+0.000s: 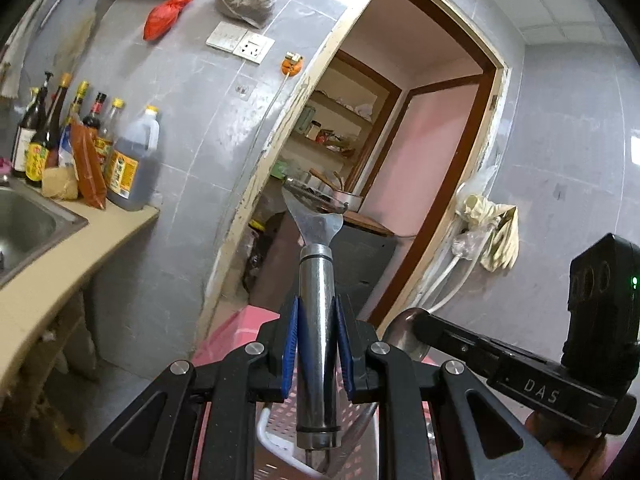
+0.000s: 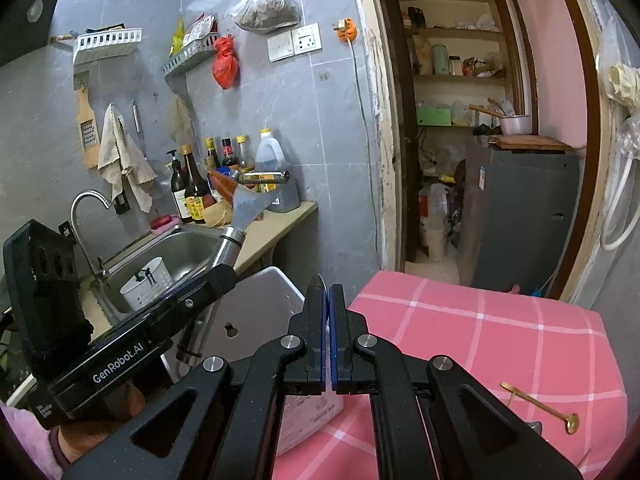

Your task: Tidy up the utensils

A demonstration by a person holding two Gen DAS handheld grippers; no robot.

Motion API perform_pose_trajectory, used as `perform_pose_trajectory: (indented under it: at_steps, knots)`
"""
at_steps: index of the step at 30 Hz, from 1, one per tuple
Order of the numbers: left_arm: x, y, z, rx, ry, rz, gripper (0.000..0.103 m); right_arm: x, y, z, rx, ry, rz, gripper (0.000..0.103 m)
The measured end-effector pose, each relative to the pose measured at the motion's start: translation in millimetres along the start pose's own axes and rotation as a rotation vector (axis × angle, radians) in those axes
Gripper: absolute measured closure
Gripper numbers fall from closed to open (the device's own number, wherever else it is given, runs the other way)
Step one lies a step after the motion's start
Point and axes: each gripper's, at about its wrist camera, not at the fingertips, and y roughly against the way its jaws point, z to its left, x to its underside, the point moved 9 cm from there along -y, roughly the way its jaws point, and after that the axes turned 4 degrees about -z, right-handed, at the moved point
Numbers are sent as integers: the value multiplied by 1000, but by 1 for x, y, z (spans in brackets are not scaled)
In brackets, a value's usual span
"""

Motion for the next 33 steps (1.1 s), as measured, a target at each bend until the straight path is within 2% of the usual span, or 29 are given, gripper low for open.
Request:
perform_pose_trajectory:
  at_steps: [14,30,32,33]
  knots:
    - [0,8,-1,-43,-94,32,85,13,-7,6,-53,-39,50,100]
    - [4,21,4,-48,-67,91,81,18,-7,7,-97,-78,73,96]
    - [4,24,3,-53,-67,90,80,17,-6,7,-87,-79,68,93]
    - [4,26,2,-50,-65,90,80,17,-3,6,-82,-85,61,86]
